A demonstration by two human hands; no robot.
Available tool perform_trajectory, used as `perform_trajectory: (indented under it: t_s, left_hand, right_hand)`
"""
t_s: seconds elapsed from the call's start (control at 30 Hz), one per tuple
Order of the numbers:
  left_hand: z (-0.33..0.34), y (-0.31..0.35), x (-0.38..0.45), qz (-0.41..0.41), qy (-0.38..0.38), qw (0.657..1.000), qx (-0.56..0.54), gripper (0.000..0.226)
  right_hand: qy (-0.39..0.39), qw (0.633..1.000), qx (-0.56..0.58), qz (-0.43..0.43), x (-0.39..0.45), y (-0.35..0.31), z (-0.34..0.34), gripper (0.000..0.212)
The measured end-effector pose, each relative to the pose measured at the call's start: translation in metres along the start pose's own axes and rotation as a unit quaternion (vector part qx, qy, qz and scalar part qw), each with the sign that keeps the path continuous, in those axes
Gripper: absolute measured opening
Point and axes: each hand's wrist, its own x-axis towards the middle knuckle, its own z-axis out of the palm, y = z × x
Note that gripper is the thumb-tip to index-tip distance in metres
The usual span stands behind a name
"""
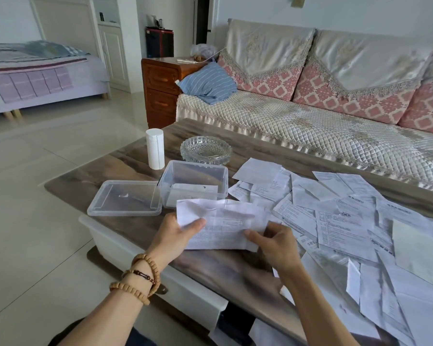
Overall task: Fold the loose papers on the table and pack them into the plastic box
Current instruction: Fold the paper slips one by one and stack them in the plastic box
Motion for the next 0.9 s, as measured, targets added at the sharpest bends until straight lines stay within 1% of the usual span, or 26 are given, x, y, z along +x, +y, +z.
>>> perform_trajectory:
  t_s: [0.03,0.07,0.1,0.13,0.17,0.2,0.23,0.27,0.3,0.33,0.37,0.47,0.53,0.63,0.7,0.73,0.8,0.9]
  left_hand:
    - [-0.001,0.001,0.0,0.004,0.014,1.0,-0.006,0.003]
    - [-0.001,0.002,0.0,0.01,0.021,1.0,-0.012,0.001]
    - [-0.001,0.002,-0.001,0.015,0.022,1.0,-0.015,0.002]
    - [-0.001,0.004,-0.002,0.02,0.018,1.0,-0.013,0.003]
    - [0.0,0.004,-0.003,0.025,0.012,1.0,-0.01,0.005]
    - [0.001,0.004,-0.003,0.028,0.005,1.0,-0.008,0.005]
    - [0.002,0.003,-0.004,0.034,-0.001,0.999,-0.011,0.005]
    - [0.002,0.004,-0.006,0.038,-0.007,0.999,-0.015,0.008]
    - [0.001,0.004,-0.008,0.041,-0.014,0.999,-0.019,0.012]
    - [0.0,0.005,-0.009,0.04,-0.024,0.999,-0.023,0.015]
    - [-0.002,0.004,-0.009,0.033,-0.033,0.999,-0.024,0.016]
    - [-0.008,0.006,-0.005,0.001,-0.068,0.997,-0.035,0.022]
    - [-0.01,0.007,-0.003,0.013,-0.088,0.996,-0.026,0.025]
    - [-0.009,0.008,-0.003,0.04,-0.077,0.996,0.003,0.024]
    - [-0.009,0.004,-0.004,0.032,-0.064,0.997,0.009,0.016]
    - [-0.008,0.002,-0.005,0.02,-0.057,0.998,0.015,0.011]
    - [-0.005,0.001,-0.006,-0.005,-0.03,0.999,0.033,0.019]
    - [-0.003,0.004,-0.008,-0.034,0.002,0.999,0.032,0.019]
  right_hand:
    - [0.034,0.996,-0.075,-0.031,0.002,-0.006,-0.001,0.025]
    - [0.066,0.982,-0.161,-0.071,0.005,-0.012,-0.002,0.048]
    - [0.085,0.957,-0.245,-0.131,0.007,-0.021,-0.001,0.071]
    - [0.084,0.919,-0.324,-0.209,0.01,-0.029,0.0,0.083]
    - [0.062,0.872,-0.401,-0.276,0.014,-0.037,0.003,0.086]
    - [0.015,0.829,-0.466,-0.309,0.017,-0.048,0.009,0.082]
    - [-0.048,0.801,-0.509,-0.31,0.022,-0.057,0.014,0.071]
    - [-0.105,0.788,-0.529,-0.297,0.026,-0.063,0.021,0.054]
    - [-0.143,0.782,-0.539,-0.277,0.029,-0.069,0.027,0.035]
    - [-0.163,0.78,-0.545,-0.262,0.032,-0.072,0.03,0.021]
    - [-0.171,0.78,-0.547,-0.252,0.035,-0.074,0.033,0.015]
    - [-0.179,0.783,-0.541,-0.25,0.037,-0.075,0.036,0.012]
    - [-0.187,0.8,-0.517,-0.241,0.038,-0.073,0.036,0.011]
    - [-0.202,0.827,-0.48,-0.214,0.041,-0.073,0.031,0.007]
    - [-0.199,0.846,-0.454,-0.195,0.044,-0.072,0.028,0.009]
    - [-0.2,0.849,-0.45,-0.191,0.044,-0.071,0.028,0.011]
    - [-0.202,0.861,-0.431,-0.181,0.046,-0.069,0.026,0.014]
    - [-0.173,0.898,-0.378,-0.142,0.053,-0.072,0.018,0.026]
